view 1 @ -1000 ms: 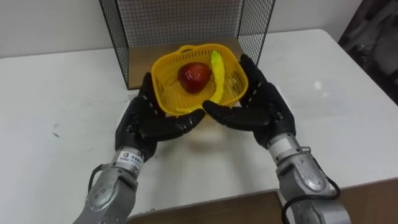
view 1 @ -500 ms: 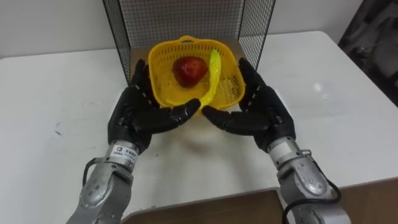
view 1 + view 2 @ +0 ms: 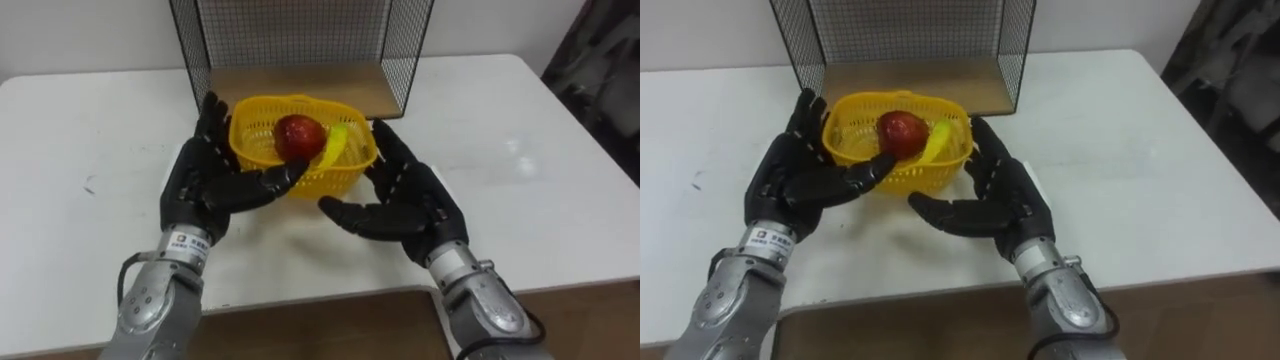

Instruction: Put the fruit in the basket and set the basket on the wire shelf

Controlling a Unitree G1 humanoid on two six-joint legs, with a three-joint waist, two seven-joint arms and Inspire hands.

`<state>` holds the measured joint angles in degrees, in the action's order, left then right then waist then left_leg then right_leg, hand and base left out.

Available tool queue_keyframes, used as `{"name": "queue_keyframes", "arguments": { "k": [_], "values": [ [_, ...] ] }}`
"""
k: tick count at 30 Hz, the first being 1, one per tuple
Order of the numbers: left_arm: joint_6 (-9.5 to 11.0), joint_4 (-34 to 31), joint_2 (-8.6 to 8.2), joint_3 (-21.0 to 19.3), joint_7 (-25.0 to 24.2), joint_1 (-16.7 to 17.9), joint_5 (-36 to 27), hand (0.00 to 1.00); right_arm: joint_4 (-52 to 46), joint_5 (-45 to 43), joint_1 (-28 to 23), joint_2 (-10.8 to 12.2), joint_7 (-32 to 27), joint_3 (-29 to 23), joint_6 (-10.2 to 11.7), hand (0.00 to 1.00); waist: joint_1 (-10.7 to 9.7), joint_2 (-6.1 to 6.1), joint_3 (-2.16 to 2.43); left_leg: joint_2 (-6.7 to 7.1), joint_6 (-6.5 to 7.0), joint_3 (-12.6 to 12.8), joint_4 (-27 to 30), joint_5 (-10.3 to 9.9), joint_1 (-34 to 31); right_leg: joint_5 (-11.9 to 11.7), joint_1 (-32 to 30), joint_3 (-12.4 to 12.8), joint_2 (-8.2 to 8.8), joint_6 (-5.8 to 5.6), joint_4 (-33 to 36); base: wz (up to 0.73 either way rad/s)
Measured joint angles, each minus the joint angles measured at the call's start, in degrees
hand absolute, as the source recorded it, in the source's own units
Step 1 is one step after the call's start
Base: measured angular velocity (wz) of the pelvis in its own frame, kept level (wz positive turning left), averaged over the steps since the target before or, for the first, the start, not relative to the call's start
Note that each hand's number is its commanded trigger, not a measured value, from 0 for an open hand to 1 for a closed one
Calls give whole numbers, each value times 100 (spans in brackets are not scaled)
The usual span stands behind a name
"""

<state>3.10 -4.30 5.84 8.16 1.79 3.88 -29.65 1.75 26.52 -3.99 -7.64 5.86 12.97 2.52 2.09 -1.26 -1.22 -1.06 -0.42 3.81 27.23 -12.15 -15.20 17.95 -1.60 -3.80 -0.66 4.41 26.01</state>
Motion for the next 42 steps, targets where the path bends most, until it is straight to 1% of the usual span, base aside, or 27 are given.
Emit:
{"name": "queue_keyframes", "arguments": {
  "k": [1, 2, 3, 5, 6, 8, 12, 13, 15, 17, 18, 19, 20, 21, 22, 23, 24, 25, 26, 27, 28, 29, 30, 33, 36, 38, 42],
  "values": [
    [9, 0, -6, -8, 0, 12, -2, 0, 0, -12, -13, 2, 7, -2, -12, 0, 41, 3, 14, 20, 6, -9, -112, 184, -22, 78, -26, 19, 7, -41, 77, -59],
    [19, -2, -3, -20, 0, 28, 1, 0, -3, -17, -80, 0, 29, 6, -15, 0, 154, 40, 112, 80, 67, -55, -202, 397, 48, 160, -25, 112, 10, -104, 188, -44],
    [107, -4, 13, -2, 0, 29, -4, 0, -9, -14, -84, 10, 41, 22, -15, 0, 140, -20, 114, 131, 121, -70, -263, 521, 155, 202, 31, 128, 35, -140, 198, -29],
    [138, -20, 13, -12, 0, 28, -1, 0, -14, -12, -87, -19, 62, 26, -15, 0, 105, -92, 122, 179, 192, -86, -242, 634, 191, 222, 93, 133, 47, -117, 175, 2],
    [138, -20, 18, -8, 0, 28, -1, 0, -14, -13, -88, -43, 63, 25, -15, 0, 106, -118, 120, 185, 232, -86, -211, 615, 189, 244, 110, 135, 59, -117, 174, 6],
    [138, -21, 19, -2, -1, 28, -13, 0, -67, -4, -89, -107, 63, 29, -16, 0, 77, -186, 105, 259, 293, -87, -133, 494, 198, 337, 183, 123, 135, -155, 154, 8],
    [202, -20, 2, 68, -1, 27, -4, 0, -135, -9, -88, -112, 63, 30, -15, 0, 42, -198, 100, 411, 389, -64, 14, 292, 199, 530, 276, 50, 303, -237, 191, 12],
    [254, -21, 5, 81, -1, 27, -3, 0, -183, -2, -88, -113, 63, 18, -13, 0, 19, -219, 94, 484, 416, -51, 58, 207, 205, 618, 276, 61, 377, -268, 266, 9],
    [327, -21, 11, 84, -1, 28, -9, 0, -254, -6, -80, -108, 61, 61, -6, 0, 37, -239, 82, 593, 481, 13, 155, 71, 199, 754, 260, 65, 490, -361, 485, 2],
    [371, -23, 41, 91, 0, 27, -11, 0, -253, -18, -74, -93, 48, 86, -4, 0, 58, -236, 67, 633, 545, 70, 376, -161, 217, 784, 52, 39, 615, -456, 1222, -3],
    [384, -26, 57, 101, 0, 27, -10, 0, -253, -23, -74, -90, 43, 90, -4, 0, 37, -248, 57, 662, 562, 67, 421, -210, 232, 768, -19, 25, 667, -486, 1449, 8],
    [404, -38, 74, 112, 0, 27, -1, 0, -253, -58, -70, -95, 27, 85, -3, 0, -23, -282, 34, 712, 603, 70, 486, -312, 275, 681, -181, 33, 745, -627, 1922, 15],
    [404, -40, 75, 124, 0, 27, -4, 0, -249, -60, -69, -97, 12, 83, -4, 0, -27, -282, 18, 749, 639, 63, 501, -377, 336, 533, -294, 25, 767, -723, 2260, 12],
    [404, -36, 72, 127, 0, 27, -2, 0, -245, -63, -70, -98, 7, 82, -4, 0, -29, -270, 7, 759, 657, 51, 487, -410, 388, 449, -307, 29, 763, -738, 2354, 7],
    [404, -35, 59, 128, 0, 27, 7, 0, -230, -80, -70, -98, 7, 65, -4, 0, -28, -241, -16, 765, 687, 10, 420, -437, 505, 224, -342, 26, 754, -736, 2522, 14],
    [405, -26, 32, 171, 0, 25, 6, 0, -202, -164, -77, -103, 8, 5, 6, 0, -71, -150, -77, 746, 711, -141, 350, -466, 646, 69, -377, -6, 689, -758, 2596, 14],
    [407, -25, 29, 191, 1, 23, 4, 0, -174, -183, -76, -108, 10, -13, 9, 0, -87, -132, -71, 740, 713, -186, 298, -467, 679, 104, -411, -3, 657, -752, 2512, 17],
    [446, -25, 47, 203, 1, 21, 3, 0, -158, -183, -72, -90, 13, -23, 9, 0, -89, -92, -75, 727, 713, -270, 210, -462, 712, 304, -524, -53, 581, -706, 2143, 21],
    [446, -19, 44, 200, 1, 14, 1, 0, -157, -187, -72, -79, 16, -24, 9, 0, -142, -59, -97, 696, 728, -304, 199, -453, 716, 407, -651, -36, 511, -673, 1639, 24],
    [445, -15, 49, 201, 2, 15, -7, 0, -155, -187, -72, -80, 16, -24, 9, 0, -148, -57, -98, 697, 728, -322, 199, -454, 718, 413, -713, -36, 480, -660, 1353, 28],
    [444, 11, 60, 202, 2, 15, -10, 0, -140, -186, -72, -74, 13, -22, 9, 0, -154, -64, -95, 728, 727, -383, 181, -456, 761, 292, -809, -29, 428, -592, 740, 41],
    [443, 100, 56, 243, 2, 17, -9, 0, -101, -239, -85, -97, -8, -20, 8, 0, -220, -17, -29, 757, 721, -508, 139, -456, 826, -9, -796, -56, 418, -429, 656, 41],
    [440, 121, 54, 259, 2, 8, -8, 0, -86, -253, -60, -108, -21, -18, 6, 0, -220, -15, 2, 760, 712, -531, 73, -450, 854, -19, -763, -57, 433, -419, 590, 24],
    [438, 296, 52, 252, 2, -80, 6, 0, 83, -228, 222, -140, -52, -28, 2, 0, -169, -34, 1, 708, 653, -558, -253, -397, 1104, -67, -469, -98, 368, -346, 265, -2],
    [342, 372, 70, 265, 8, -126, 11, 0, 111, -227, 561, -184, -99, -72, -5, 0, -196, -104, -22, 611, 604, -575, -397, -367, 1186, -191, -309, -126, 262, -297, -36, -1],
    [323, 372, 94, 282, 10, -127, -5, 0, 111, -219, 618, -184, -106, -92, -3, 0, -200, -113, -16, 540, 583, -576, -416, -354, 1217, -301, -182, -139, 186, -276, -244, -5],
    [312, 390, 130, 277, 10, -156, 17, 0, 112, -226, 623, -174, -104, -109, -4, 0, -192, -130, -13, 478, 561, -549, -603, -338, 1350, -432, -37, -115, 109, -263, -449, -7]
  ]
}}
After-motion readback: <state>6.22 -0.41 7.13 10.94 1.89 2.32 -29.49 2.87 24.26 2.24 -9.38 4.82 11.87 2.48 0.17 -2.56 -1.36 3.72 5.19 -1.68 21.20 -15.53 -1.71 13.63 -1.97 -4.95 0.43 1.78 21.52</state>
